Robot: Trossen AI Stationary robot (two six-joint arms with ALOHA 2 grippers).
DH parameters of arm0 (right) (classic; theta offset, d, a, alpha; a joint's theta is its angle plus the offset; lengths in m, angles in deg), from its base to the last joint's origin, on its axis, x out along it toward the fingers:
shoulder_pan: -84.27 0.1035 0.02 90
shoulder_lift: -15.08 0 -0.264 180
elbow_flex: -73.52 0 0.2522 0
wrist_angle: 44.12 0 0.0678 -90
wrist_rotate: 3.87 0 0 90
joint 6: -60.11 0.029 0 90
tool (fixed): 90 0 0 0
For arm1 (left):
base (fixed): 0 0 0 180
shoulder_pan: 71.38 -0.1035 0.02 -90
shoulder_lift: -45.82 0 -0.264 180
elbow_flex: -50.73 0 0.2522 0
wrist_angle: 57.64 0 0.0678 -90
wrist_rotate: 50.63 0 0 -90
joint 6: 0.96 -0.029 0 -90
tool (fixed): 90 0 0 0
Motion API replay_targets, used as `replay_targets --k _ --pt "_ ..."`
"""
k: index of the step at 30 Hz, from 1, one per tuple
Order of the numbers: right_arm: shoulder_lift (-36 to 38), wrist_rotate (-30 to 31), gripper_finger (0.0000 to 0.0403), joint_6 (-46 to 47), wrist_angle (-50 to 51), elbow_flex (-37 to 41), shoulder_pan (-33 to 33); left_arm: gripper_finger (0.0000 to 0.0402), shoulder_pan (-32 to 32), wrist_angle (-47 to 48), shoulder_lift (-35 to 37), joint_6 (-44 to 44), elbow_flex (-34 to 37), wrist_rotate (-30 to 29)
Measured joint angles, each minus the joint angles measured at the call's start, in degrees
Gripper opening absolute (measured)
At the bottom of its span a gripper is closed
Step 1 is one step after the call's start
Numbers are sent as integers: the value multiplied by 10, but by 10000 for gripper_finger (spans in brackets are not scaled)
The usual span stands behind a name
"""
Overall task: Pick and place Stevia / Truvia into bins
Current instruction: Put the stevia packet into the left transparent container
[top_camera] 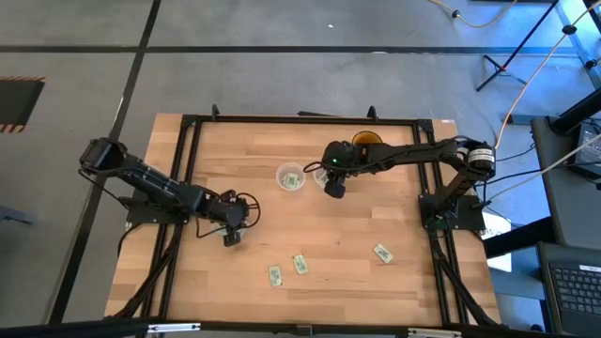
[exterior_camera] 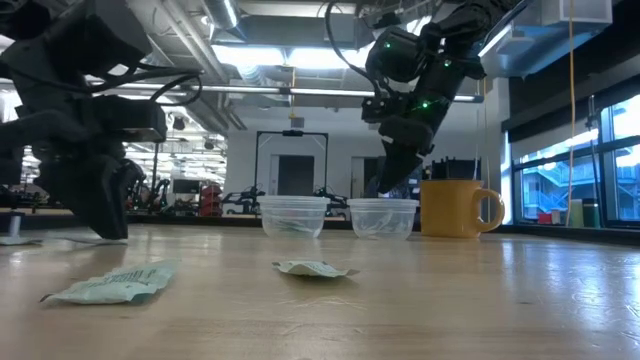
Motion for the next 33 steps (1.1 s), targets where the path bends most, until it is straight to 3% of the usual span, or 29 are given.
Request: replay_targets --k 9,20,33 --pt "0 0 128 0 -1 0 0 8 0 -19 12 -43 5 10" --pt "41 14 128 0 -17 0 27 4 -14 -17 59 -89 -30 8" --pt "141 17 128 64 75 1 148 4 -142 -23 58 -278 -153 -1"
